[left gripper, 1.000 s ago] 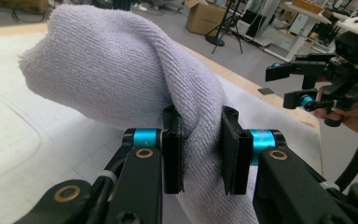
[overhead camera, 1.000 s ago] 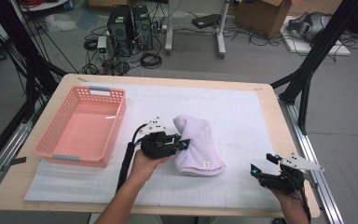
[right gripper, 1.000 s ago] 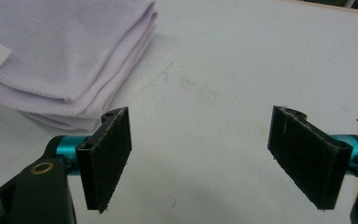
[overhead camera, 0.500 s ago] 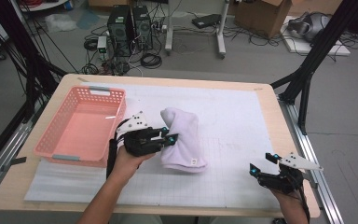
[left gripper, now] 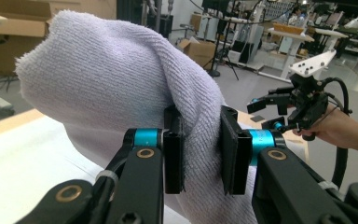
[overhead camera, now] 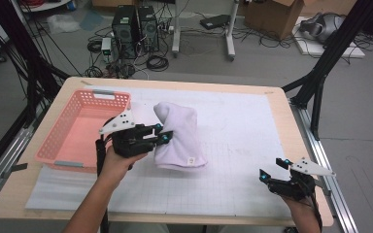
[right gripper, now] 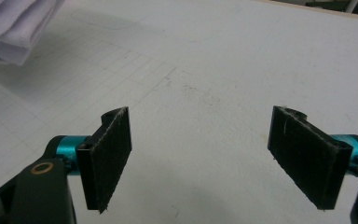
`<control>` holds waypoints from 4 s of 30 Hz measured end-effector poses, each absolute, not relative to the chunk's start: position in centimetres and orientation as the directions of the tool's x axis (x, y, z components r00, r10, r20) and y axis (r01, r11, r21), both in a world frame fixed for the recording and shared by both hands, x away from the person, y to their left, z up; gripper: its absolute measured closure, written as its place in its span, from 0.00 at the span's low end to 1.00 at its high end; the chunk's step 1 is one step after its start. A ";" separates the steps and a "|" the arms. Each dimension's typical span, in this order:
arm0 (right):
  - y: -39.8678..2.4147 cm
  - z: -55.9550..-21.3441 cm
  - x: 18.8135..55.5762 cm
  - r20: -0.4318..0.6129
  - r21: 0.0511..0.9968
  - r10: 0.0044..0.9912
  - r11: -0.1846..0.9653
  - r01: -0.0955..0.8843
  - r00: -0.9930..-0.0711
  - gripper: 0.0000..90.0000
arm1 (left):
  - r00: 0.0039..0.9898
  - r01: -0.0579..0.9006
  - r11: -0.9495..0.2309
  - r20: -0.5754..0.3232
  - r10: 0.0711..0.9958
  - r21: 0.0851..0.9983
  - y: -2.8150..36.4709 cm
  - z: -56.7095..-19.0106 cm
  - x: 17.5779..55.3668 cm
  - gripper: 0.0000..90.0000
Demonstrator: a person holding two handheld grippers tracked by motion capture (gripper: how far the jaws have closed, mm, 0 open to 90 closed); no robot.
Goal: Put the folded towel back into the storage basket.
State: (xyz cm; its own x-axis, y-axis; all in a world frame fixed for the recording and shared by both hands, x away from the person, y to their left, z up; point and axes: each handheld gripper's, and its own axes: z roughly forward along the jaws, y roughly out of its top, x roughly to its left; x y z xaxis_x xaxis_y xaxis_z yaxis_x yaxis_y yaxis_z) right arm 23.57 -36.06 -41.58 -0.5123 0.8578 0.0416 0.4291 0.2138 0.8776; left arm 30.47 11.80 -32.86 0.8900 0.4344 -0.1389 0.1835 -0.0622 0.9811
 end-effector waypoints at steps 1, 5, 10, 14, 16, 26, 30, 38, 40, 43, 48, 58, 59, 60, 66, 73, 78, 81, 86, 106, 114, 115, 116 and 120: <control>-36.1 -41.6 23.6 0.042 0.878 0.858 0.214 0.429 -0.512 0.23 | 0.890 0.176 -0.059 -0.134 0.436 0.983 12.2 -32.6 30.5 0.82; -36.0 -41.6 23.6 0.042 0.878 0.857 0.213 0.428 -0.513 0.23 | 0.896 0.146 -0.056 -0.108 0.431 0.988 13.6 -31.8 30.5 0.82; -36.0 -41.5 23.6 0.042 0.878 0.858 0.213 0.428 -0.513 0.23 | 0.896 0.124 -0.045 -0.092 0.435 0.991 15.5 -31.1 30.6 0.82; -36.0 -41.5 23.6 0.041 0.878 0.859 0.213 0.428 -0.511 0.23 | 0.893 0.110 -0.031 -0.085 0.441 0.993 17.0 -30.6 30.6 0.82; -36.0 -41.5 23.7 0.039 0.879 0.859 0.213 0.426 -0.510 0.23 | 0.893 0.104 -0.028 -0.081 0.442 0.994 17.8 -30.4 30.6 0.82; -35.9 -41.5 23.8 0.035 0.877 0.860 0.217 0.428 -0.508 0.23 | 0.884 0.091 0.006 -0.083 0.460 0.996 20.8 -29.6 30.5 0.82; -35.8 -41.4 23.8 0.031 0.878 0.859 0.221 0.425 -0.510 0.23 | 0.877 0.089 0.009 -0.083 0.473 0.996 22.1 -29.4 30.6 0.82; -35.7 -41.5 23.9 0.035 0.879 0.858 0.218 0.425 -0.512 0.23 | 0.863 0.074 0.024 -0.076 0.500 0.997 25.0 -28.9 30.7 0.82; -35.7 -41.4 23.9 0.035 0.878 0.858 0.218 0.426 -0.512 0.23 | 0.853 0.066 0.035 -0.075 0.516 0.997 26.4 -28.7 30.8 0.82; -35.8 -41.4 23.9 0.039 0.878 0.861 0.213 0.429 -0.507 0.23 | 0.847 0.059 0.046 -0.074 0.527 0.997 27.5 -28.6 30.9 0.82; -36.1 -41.4 24.0 0.037 0.881 0.864 0.208 0.424 -0.502 0.23 | 0.830 0.059 0.055 -0.079 0.553 0.997 30.1 -28.2 31.1 0.82; -35.8 -41.5 24.0 0.032 0.875 0.865 0.218 0.433 -0.501 0.23 | 0.801 0.055 0.065 -0.082 0.593 0.996 33.7 -28.2 31.6 0.82; -35.8 -41.5 24.0 0.031 0.874 0.865 0.219 0.434 -0.500 0.23 | 0.798 0.056 0.066 -0.084 0.596 0.996 34.1 -28.2 31.7 0.82; -35.7 -41.5 24.0 0.030 0.873 0.866 0.220 0.435 -0.498 0.23 | 0.796 0.059 0.069 -0.089 0.599 0.996 34.5 -28.3 31.8 0.82; -35.7 -41.6 24.0 0.031 0.871 0.870 0.218 0.441 -0.493 0.23 | 0.786 0.068 0.078 -0.102 0.610 0.995 36.6 -29.0 32.3 0.82; -35.8 -41.5 23.9 0.029 0.868 0.874 0.218 0.446 -0.485 0.23 | 0.776 0.084 0.087 -0.120 0.619 0.993 38.4 -30.2 32.7 0.82; -35.7 -41.5 23.8 0.023 0.868 0.877 0.221 0.445 -0.479 0.23 | 0.767 0.103 0.082 -0.132 0.628 0.991 39.0 -31.3 33.2 0.82; -35.7 -41.5 23.7 0.019 0.866 0.880 0.223 0.448 -0.475 0.23 | 0.762 0.118 0.081 -0.143 0.631 0.990 39.5 -32.1 33.4 0.82; -35.6 -41.5 23.6 0.019 0.863 0.880 0.225 0.452 -0.474 0.23 | 0.750 0.140 0.087 -0.163 0.641 0.986 40.1 -33.1 33.5 0.82; -35.6 -41.7 23.7 0.014 0.857 0.880 0.234 0.459 -0.475 0.23 | 0.767 0.184 0.027 -0.160 0.621 0.983 39.0 -35.2 34.3 0.82; -35.7 -41.7 23.7 0.014 0.858 0.880 0.233 0.458 -0.474 0.23 | 0.785 0.188 0.032 -0.170 0.596 0.982 37.6 -35.8 34.8 0.82; -35.7 -41.7 23.7 0.016 0.857 0.881 0.231 0.460 -0.473 0.23 | 0.788 0.185 0.034 -0.169 0.592 0.982 37.5 -35.9 34.9 0.82; -35.6 -41.7 23.7 0.013 0.857 0.880 0.234 0.458 -0.475 0.23 | 0.790 0.183 0.035 -0.168 0.589 0.982 37.3 -35.9 35.0 0.82; -35.6 -41.8 23.7 0.014 0.855 0.879 0.236 0.461 -0.476 0.23 | 0.787 0.218 0.034 -0.196 0.585 0.975 36.8 -36.3 35.5 0.81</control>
State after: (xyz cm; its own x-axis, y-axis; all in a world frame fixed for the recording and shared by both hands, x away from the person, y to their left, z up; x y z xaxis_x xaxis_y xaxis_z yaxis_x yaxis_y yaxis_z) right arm 23.68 -35.57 -41.77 -0.4762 0.8792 0.0138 0.4611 0.2363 0.8553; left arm 35.52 36.78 -36.30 0.7869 0.5852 -0.1959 0.2176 0.0340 0.9754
